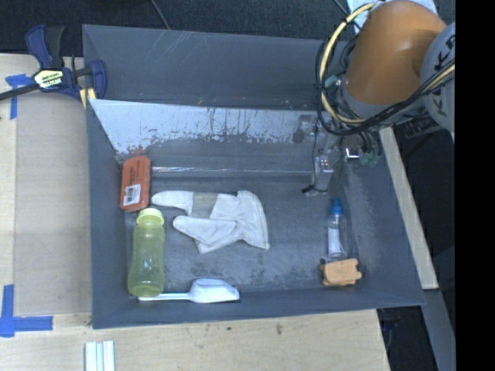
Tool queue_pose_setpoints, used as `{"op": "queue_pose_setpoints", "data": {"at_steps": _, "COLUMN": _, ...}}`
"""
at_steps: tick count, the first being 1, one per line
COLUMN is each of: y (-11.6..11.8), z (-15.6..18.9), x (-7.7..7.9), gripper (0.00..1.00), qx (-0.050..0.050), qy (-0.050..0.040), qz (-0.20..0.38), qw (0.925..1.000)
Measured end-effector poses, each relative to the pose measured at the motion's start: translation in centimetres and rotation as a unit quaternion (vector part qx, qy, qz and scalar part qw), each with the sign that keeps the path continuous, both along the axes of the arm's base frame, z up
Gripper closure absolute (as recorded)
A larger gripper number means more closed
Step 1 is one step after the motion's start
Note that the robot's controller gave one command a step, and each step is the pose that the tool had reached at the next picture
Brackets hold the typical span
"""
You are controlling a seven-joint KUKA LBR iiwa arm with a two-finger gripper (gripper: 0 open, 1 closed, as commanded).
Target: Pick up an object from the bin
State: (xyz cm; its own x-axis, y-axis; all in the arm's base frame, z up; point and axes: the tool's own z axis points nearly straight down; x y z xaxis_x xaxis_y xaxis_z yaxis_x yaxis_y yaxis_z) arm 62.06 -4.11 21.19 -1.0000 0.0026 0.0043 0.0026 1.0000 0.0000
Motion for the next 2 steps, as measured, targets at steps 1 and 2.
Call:
{"op": "queue_pose_setpoints", "data": {"at_steps": 1, "y": 0.0, "z": 0.5, "x": 0.1, "gripper": 0.0, "qx": 0.0, "qy": -0.0043, "qz": 0.0, "qw": 1.0}}
{"op": "queue_pose_setpoints", "data": {"at_steps": 2, "y": 2.7, "z": -4.9, "x": -0.2, "gripper": 0.0, "qx": 0.0, "qy": -0.007, "qz": -0.006, "qw": 1.0}}
